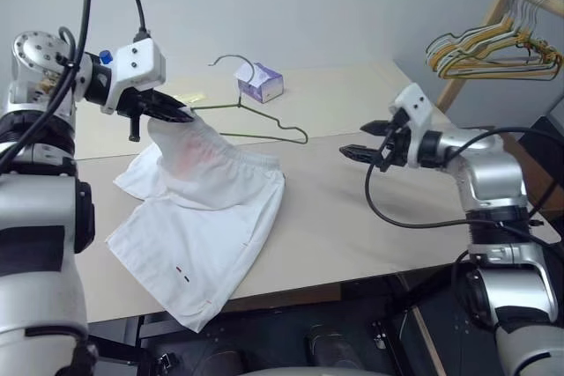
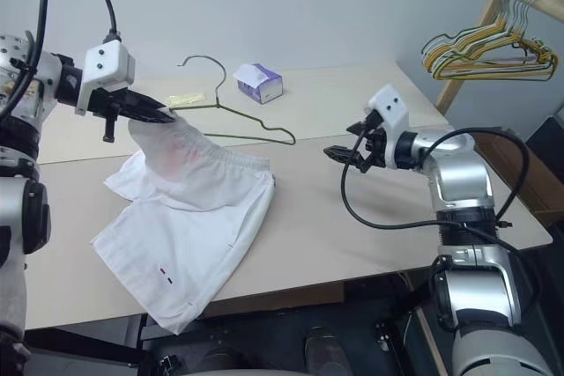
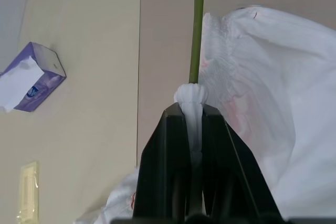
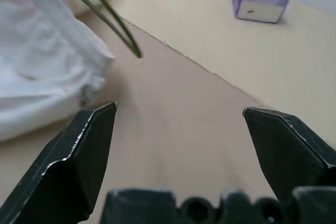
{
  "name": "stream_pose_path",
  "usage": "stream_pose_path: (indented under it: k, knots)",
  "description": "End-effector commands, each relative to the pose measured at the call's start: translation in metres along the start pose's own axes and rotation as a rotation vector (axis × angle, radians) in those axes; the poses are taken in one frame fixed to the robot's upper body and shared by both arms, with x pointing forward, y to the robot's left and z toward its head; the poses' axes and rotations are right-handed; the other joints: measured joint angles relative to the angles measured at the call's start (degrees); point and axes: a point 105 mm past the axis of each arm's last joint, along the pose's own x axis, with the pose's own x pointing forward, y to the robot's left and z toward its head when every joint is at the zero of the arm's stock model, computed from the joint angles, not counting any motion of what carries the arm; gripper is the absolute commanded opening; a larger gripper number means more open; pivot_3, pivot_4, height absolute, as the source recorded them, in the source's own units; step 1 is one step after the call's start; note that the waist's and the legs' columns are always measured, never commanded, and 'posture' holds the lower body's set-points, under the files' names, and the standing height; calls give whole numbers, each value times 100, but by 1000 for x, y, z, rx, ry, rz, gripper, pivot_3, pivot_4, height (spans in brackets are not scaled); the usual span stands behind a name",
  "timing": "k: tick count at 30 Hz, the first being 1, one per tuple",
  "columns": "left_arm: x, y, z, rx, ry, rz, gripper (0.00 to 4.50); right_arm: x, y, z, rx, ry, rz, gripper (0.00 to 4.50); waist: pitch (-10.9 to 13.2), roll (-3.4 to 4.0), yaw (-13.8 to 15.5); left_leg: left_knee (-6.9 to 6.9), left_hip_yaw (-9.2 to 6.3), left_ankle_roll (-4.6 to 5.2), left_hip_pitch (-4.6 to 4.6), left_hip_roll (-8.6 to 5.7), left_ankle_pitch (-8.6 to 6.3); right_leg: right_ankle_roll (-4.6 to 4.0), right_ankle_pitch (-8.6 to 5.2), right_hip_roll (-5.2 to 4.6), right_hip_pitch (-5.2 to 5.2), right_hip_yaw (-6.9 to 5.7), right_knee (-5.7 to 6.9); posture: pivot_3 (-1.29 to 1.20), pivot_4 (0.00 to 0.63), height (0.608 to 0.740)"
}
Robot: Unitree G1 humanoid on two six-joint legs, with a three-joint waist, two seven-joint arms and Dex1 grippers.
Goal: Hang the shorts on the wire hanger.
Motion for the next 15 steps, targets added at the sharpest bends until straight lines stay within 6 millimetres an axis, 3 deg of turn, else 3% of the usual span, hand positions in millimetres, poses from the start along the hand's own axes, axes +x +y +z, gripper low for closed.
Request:
stream_pose_path:
  k: [1, 5, 9, 15]
  knots:
    - [-21, 13, 24, 78, -62, 72, 13, 20, 31, -6, 141, -34, 122, 4484, 0, 0, -25, 0, 1, 0, 2, 0, 0, 0, 0, 1, 0, 1, 2, -32, 0, 740]
    - [-22, 11, 24, 82, -69, 69, 13, 57, 53, -16, 230, -28, 170, 4484, 0, 1, -44, 0, 3, 0, 6, 0, 0, 0, -1, 2, -6, 8, 14, -24, 0, 740]
    - [-23, 9, 24, 85, -76, 69, 13, 89, 56, -18, 293, -33, 149, 4484, 0, 1, -21, 0, 0, 0, -2, 0, 0, 1, -1, 1, -6, 2, 17, -22, 0, 740]
    - [-24, 7, 25, 82, -94, 70, 13, 109, 62, -11, 341, -53, 195, 4484, 0, 1, 31, 0, -11, 0, -15, 0, 0, 1, 0, -2, -6, -12, 21, 4, 0, 740]
